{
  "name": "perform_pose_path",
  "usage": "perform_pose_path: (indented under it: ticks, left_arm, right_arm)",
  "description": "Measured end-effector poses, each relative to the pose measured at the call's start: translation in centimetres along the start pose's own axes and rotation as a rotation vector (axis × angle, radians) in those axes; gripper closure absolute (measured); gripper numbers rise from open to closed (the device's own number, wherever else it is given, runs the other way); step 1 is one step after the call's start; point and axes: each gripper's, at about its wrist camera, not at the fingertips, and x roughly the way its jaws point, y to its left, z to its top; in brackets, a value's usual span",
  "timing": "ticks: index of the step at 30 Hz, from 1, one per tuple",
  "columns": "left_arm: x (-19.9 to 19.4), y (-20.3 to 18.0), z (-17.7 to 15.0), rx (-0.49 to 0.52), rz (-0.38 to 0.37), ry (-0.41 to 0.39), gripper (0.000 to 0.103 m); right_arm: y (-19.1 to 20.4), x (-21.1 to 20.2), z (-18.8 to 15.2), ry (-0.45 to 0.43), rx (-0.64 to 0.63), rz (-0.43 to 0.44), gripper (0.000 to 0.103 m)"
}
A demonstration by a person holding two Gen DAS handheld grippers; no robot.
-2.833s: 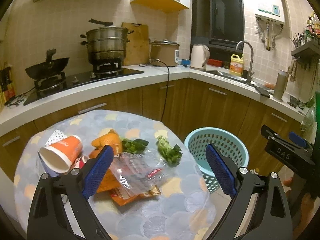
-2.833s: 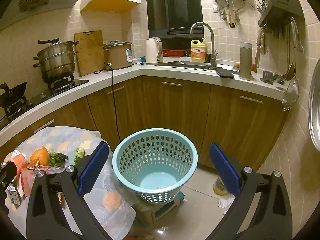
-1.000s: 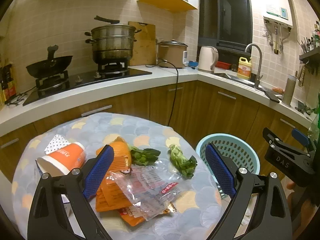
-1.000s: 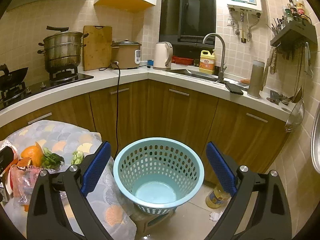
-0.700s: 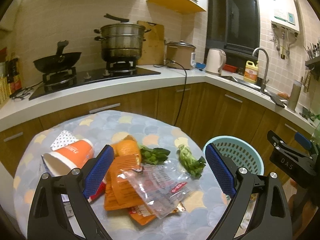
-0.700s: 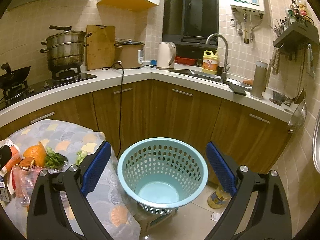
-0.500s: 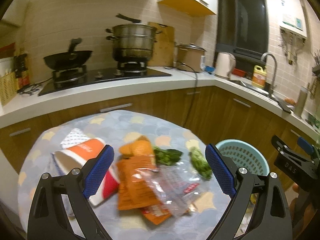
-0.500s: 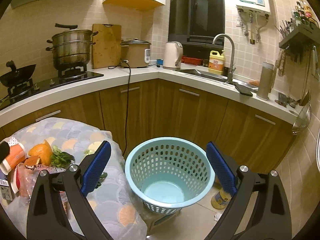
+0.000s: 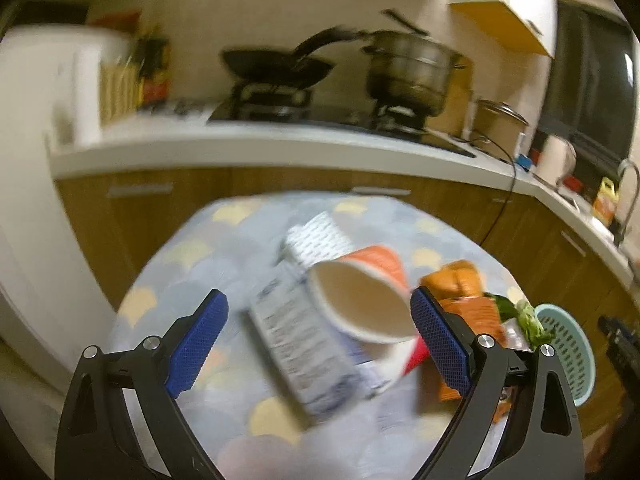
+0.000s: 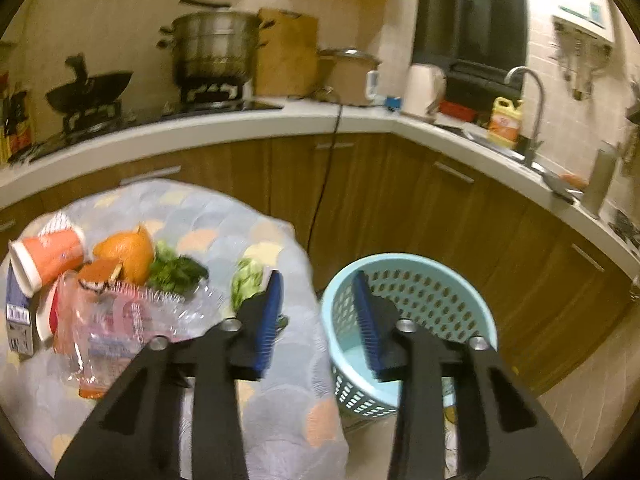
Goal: Collect trash
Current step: 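Grasp the white milk carton with the left tool while the right tool grasps the greens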
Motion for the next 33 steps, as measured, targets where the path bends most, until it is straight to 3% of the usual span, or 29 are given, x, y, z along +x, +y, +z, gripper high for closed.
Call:
perform_pose_path:
  ticks: [6,9,13,16,19,20,22,23,33]
  left_arm:
    - [2.6,3.5,0.2,-0.046,-0.054,0.088,0.014]
    - [4.5,4.1,-0.6,-0.075,-0.114,0.184,0.014]
    - [5.8,3.3,-1.6,-0.115,-0.134,0.232,0.014]
    - [6.8,1.8,-2.3,-0.089,-0.112,0.269,0.014]
    - [7.7,1.0,-2.9,-0.066,-0.071,0.297,0.024]
    - [7.9,1.0,-3.1,-0.07,-0.079,0.303,0.025]
    - [8.0,1.1,-3.3,-0.091,-0.1,0.309,0.028]
    - [8.1,1.1,-3.5,-0.097,-0.108,0.308,0.032]
    - [6.2,1.7,-3.6,-0.11,-0.052,0.251,0.046]
  right_arm:
    - [0.4,1.4,-0.4,0.037,0.002,0.023,0.073]
    - [0.2,2.0,-0.5,0.059,0.011,0.023,0.073]
    - [0.1,2.7,-0.6,0.078,0.019,0.015,0.073]
    - [-0.4,3.2,-0.7,0.081,0.024,0.015,0.072]
    - [-1.1,4.1,-0.6,0.089,0.031,0.037,0.072]
    - [-1.2,4.4,-0.6,0.093,0.031,0.045,0.071]
    - [-1.4,5.2,-0.4,0.104,0.03,0.085,0.052]
    - [-1.5,5.5,-0.4,0.109,0.03,0.102,0.049]
    - [0.7,9.2,-0.1,0.188,0.01,0.258,0.048]
